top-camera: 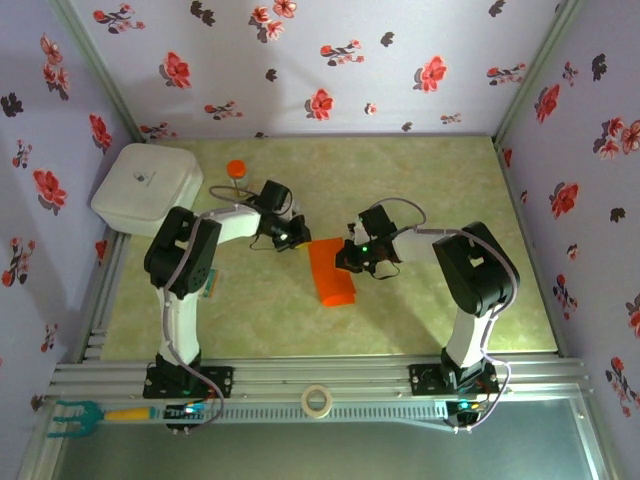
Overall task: Fold a paper plane with a square sheet of paper (pick it up from the middle)
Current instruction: First fold the square sheet of paper in half at the center of the table.
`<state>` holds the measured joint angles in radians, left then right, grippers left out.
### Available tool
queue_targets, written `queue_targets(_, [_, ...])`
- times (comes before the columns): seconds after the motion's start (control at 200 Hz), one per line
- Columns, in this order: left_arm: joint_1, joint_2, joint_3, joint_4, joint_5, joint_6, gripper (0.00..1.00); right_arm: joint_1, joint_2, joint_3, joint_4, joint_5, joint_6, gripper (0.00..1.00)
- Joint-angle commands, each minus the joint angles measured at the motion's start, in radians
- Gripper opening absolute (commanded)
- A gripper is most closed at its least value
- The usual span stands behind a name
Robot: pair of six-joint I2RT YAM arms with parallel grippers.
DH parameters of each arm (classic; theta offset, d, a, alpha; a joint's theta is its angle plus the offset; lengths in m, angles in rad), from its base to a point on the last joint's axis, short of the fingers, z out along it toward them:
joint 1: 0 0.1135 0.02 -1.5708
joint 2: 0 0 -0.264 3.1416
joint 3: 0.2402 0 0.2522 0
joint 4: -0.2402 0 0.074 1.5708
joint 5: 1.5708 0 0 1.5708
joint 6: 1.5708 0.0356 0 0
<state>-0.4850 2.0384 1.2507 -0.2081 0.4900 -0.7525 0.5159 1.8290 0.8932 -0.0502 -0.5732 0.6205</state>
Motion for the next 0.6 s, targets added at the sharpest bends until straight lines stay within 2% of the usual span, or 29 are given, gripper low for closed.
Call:
queue_targets(0.0, [0.024, 0.041, 0.043, -0.09, -0.106, 0.0, 0.0, -0.008, 0.035, -0.05, -0.12, 0.106, 0.003, 0.0])
queue_targets(0.14, [0.019, 0.018, 0.07, -0.127, -0.114, -0.005, 0.0, -0.008, 0.03, -0.049, -0.119, 0.103, 0.006, 0.0])
queue_targets(0.4, [-0.041, -0.157, 0.038, -0.153, -0.14, -0.005, 0.0, -0.008, 0.02, -0.056, -0.106, 0.111, 0.024, 0.0])
queue_targets(0.595, [-0.118, -0.209, -0.081, -0.032, -0.017, -0.041, 0.0, -0.008, 0.013, -0.061, -0.102, 0.122, 0.03, 0.0])
